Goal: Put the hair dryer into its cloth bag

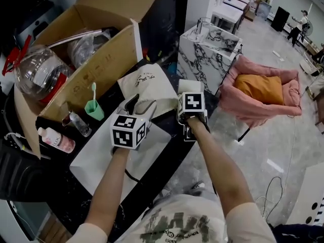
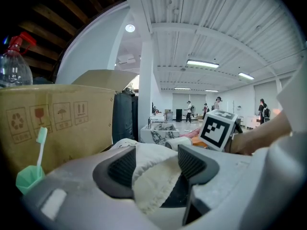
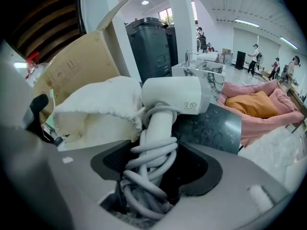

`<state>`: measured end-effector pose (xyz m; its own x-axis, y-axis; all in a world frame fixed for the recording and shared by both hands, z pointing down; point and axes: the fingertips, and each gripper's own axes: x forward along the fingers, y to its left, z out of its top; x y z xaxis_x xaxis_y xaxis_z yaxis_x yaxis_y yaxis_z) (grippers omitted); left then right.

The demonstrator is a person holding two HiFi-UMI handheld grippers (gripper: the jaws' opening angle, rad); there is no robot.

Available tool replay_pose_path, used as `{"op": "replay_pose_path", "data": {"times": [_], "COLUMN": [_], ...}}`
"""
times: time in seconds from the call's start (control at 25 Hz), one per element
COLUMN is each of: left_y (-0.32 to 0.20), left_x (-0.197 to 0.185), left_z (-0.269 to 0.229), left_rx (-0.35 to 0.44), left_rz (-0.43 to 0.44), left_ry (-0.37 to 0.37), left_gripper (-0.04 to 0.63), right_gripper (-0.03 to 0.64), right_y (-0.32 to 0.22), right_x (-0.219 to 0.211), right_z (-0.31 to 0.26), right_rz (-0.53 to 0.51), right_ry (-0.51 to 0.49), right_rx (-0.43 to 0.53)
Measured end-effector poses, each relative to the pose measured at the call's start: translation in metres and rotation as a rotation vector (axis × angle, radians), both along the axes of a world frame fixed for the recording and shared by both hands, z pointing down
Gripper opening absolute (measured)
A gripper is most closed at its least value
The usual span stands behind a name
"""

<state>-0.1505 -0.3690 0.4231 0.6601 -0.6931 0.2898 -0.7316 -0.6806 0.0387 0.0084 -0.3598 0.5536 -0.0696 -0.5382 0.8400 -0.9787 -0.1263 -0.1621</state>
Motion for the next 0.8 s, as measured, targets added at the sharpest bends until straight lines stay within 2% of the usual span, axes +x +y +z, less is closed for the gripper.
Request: {"op": "replay_pose_path", "data": {"times": [0.08,0.16,0.56,0.8], "left_y": [0.0009,0.0008,0.0005,0.0031], "left_x": [0.0004,0.0004,0.0035,0.0008], "left_z": [0.0003,0.0,0.0001,0.0002], "left_rx": [0.0,0.001,-0.002,-0.008], "left_rz": [0.002,0.002,0.001,-0.007], "left_ry": [0.0,0.003,-0.003,-0.016], "left_gripper": [0.283,0.283,0.283,0.282], "right_gripper": [0.312,0.284,0.262,0.255], "right_y": [0.001,0.0022,0.0024,0.0048], "right_x": [-0.0002,0.0005,0.0036,0.006], "right_z": [0.0002,0.0009,0.0006,-0.0018], "right_rz": [-0.01,-0.022,-0.036,-0.03], "right_ry": [-0.002,-0.011,-0.051,-0.066], "right_rx": [0.0,-0.005,0.003,0.046]}}
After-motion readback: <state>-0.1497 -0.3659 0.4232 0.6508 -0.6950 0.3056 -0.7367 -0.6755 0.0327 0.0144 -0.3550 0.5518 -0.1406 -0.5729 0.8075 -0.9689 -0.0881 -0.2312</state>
